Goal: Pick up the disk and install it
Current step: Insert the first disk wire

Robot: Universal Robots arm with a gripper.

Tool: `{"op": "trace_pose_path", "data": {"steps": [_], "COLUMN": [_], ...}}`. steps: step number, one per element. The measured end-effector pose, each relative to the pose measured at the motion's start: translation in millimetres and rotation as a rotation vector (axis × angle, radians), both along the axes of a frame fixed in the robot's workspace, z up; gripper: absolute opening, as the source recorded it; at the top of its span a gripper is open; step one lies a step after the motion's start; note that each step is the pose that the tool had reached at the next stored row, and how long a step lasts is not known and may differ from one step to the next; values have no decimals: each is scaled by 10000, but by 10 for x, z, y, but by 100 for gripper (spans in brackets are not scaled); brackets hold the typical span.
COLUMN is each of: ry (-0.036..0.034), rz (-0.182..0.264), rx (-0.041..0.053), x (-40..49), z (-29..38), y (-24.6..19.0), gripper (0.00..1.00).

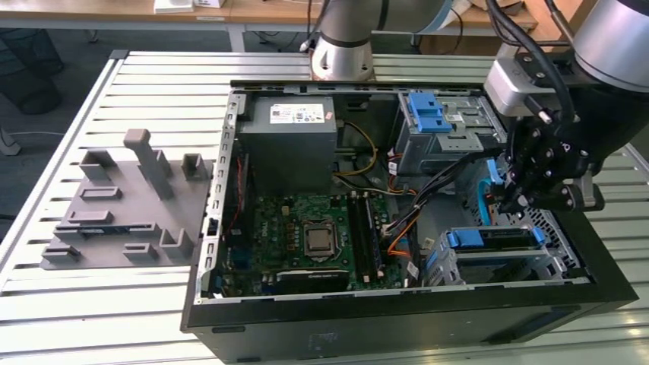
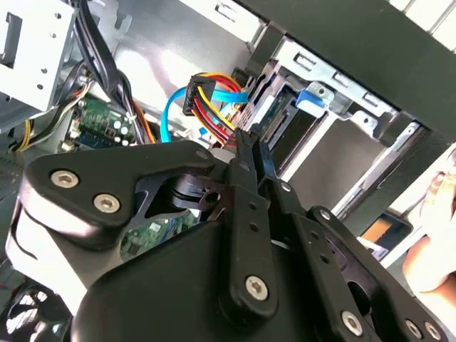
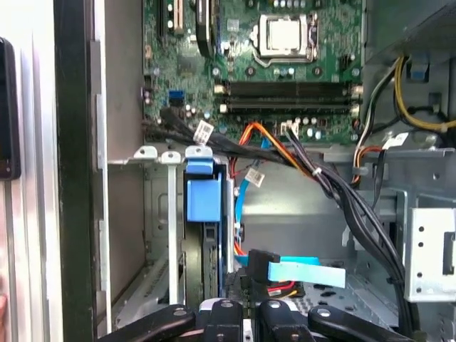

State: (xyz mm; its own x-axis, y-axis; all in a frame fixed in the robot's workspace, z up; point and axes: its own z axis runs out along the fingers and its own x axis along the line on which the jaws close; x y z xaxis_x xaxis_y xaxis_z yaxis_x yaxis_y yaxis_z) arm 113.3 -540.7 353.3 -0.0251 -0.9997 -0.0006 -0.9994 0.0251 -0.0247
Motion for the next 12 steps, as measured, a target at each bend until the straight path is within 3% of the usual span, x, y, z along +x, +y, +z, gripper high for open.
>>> {"op": "trace_pose_path", "data": {"steps": [1,2,9,12], "ry": [50,56,58,58], "rz": [-2,-6,-58,-79], "rx": [-1,0,0,0], "x": [8,16,41,70], "z": [0,-3,-37,-82], "y": [-1,-4,-95,-105], "gripper": [16,16,16,16]}}
